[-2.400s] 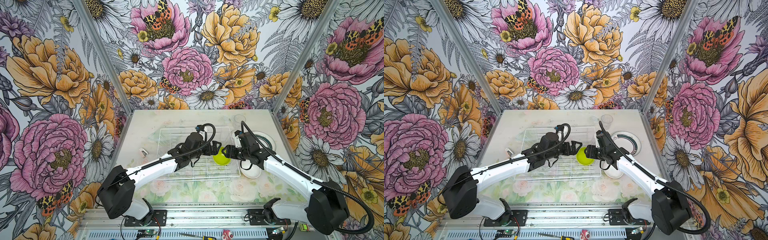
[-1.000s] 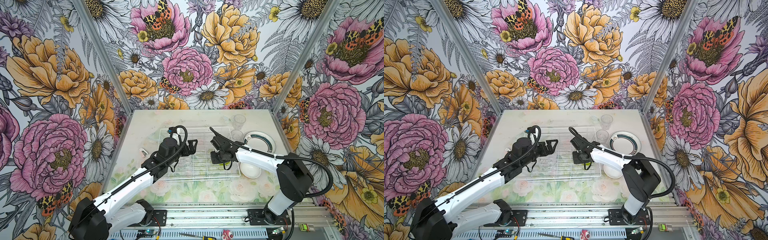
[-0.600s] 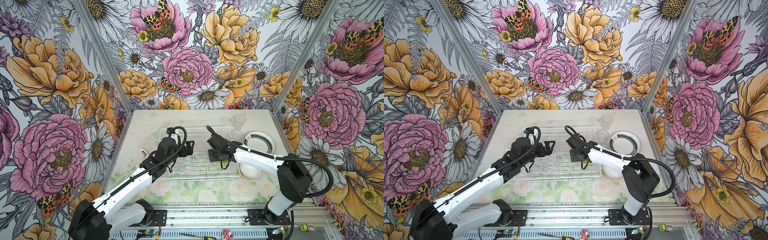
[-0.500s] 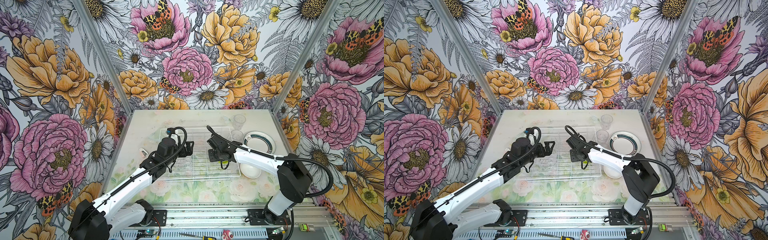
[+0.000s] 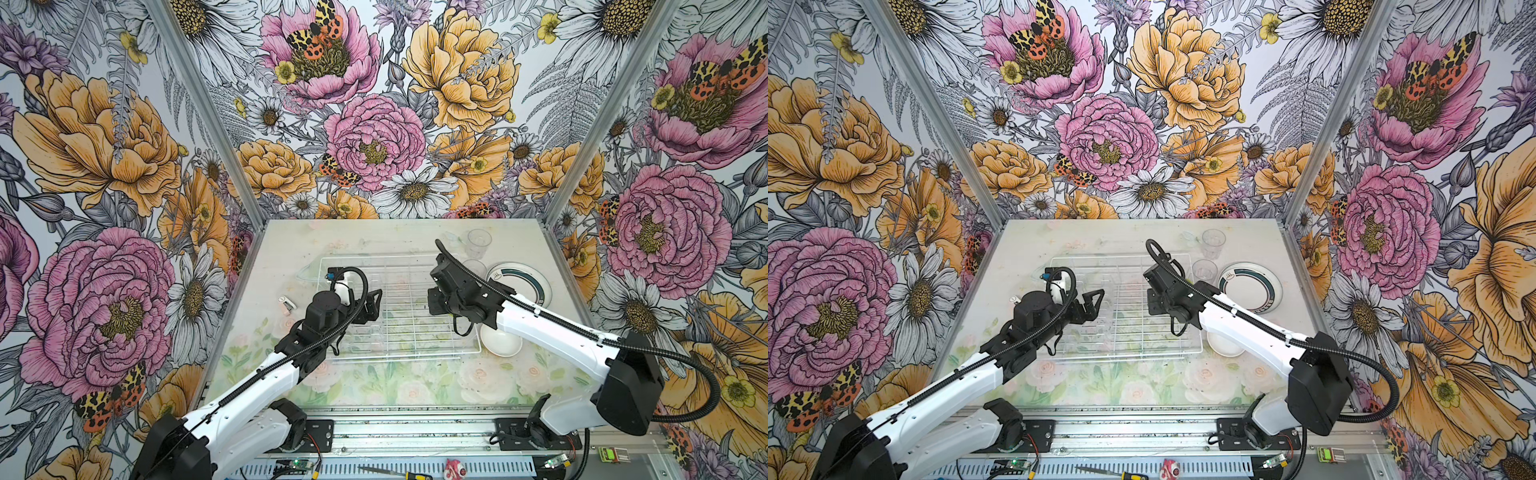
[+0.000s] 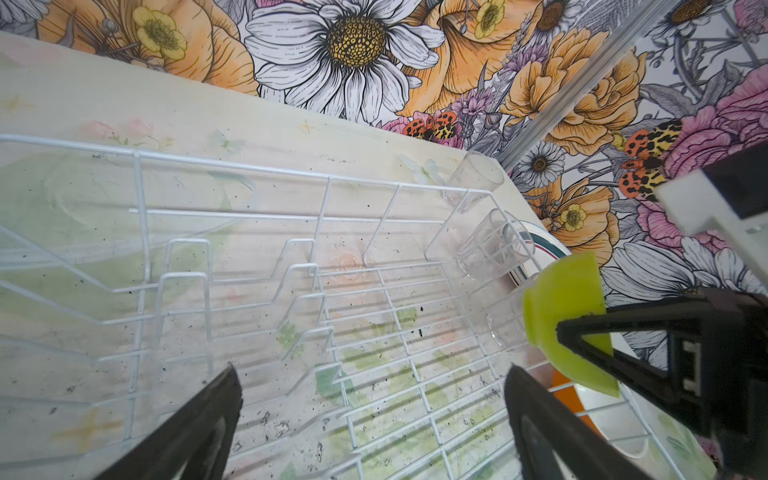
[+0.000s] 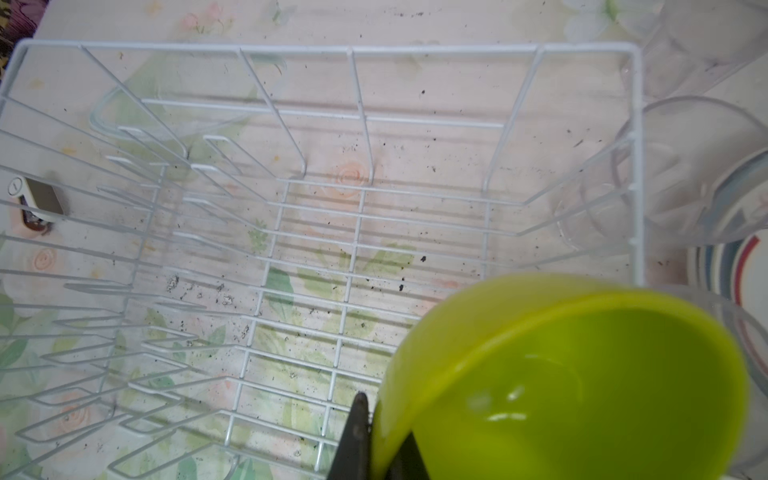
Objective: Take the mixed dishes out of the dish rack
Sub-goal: 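Carry the lime-green bowl out with the right gripper while the left draws back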
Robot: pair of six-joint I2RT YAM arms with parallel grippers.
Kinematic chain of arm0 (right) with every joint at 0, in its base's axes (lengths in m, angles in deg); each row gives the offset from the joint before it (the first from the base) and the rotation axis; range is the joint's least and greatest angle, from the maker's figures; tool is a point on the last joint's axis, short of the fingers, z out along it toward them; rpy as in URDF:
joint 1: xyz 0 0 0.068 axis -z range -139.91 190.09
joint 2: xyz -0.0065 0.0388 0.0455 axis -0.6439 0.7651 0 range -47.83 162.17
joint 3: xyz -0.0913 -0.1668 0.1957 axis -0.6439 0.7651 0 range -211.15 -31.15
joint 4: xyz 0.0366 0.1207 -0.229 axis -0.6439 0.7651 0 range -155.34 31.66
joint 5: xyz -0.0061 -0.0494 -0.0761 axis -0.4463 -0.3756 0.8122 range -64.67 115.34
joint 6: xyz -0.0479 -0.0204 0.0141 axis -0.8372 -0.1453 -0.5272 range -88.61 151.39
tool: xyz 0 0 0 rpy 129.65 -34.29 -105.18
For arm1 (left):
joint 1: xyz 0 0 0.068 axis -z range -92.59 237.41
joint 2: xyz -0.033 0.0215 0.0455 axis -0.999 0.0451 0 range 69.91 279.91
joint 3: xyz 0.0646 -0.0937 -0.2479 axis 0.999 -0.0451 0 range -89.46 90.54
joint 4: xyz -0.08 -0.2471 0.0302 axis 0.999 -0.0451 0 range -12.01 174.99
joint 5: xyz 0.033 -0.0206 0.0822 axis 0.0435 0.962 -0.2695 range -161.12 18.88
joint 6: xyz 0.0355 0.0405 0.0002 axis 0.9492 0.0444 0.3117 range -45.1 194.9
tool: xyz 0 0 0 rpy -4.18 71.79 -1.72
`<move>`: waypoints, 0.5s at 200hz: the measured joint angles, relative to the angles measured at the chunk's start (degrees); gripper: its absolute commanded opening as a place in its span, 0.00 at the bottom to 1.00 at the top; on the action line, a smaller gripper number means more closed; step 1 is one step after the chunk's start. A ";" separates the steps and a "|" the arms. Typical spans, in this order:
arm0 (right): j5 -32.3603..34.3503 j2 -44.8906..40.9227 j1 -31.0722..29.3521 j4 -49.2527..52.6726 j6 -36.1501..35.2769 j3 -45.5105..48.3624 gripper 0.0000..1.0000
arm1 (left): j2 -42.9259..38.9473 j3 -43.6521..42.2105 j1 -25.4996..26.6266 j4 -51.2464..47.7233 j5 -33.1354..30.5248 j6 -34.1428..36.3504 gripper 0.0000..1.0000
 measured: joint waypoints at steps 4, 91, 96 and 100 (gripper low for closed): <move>0.52 -0.79 0.02 -0.02 -0.02 0.13 0.00 | -0.66 -0.66 -0.02 0.55 -0.07 0.15 0.99; 12.83 -20.33 2.25 0.28 3.04 10.51 0.00 | -5.20 -5.49 -2.64 3.54 -2.73 0.52 0.98; 13.42 -21.46 2.40 0.28 3.30 11.37 0.00 | -5.20 -5.53 -2.86 3.58 -2.75 0.46 0.99; 13.77 -22.16 2.51 0.35 3.52 11.87 0.00 | -5.22 -5.53 -2.95 3.58 -2.78 0.42 0.99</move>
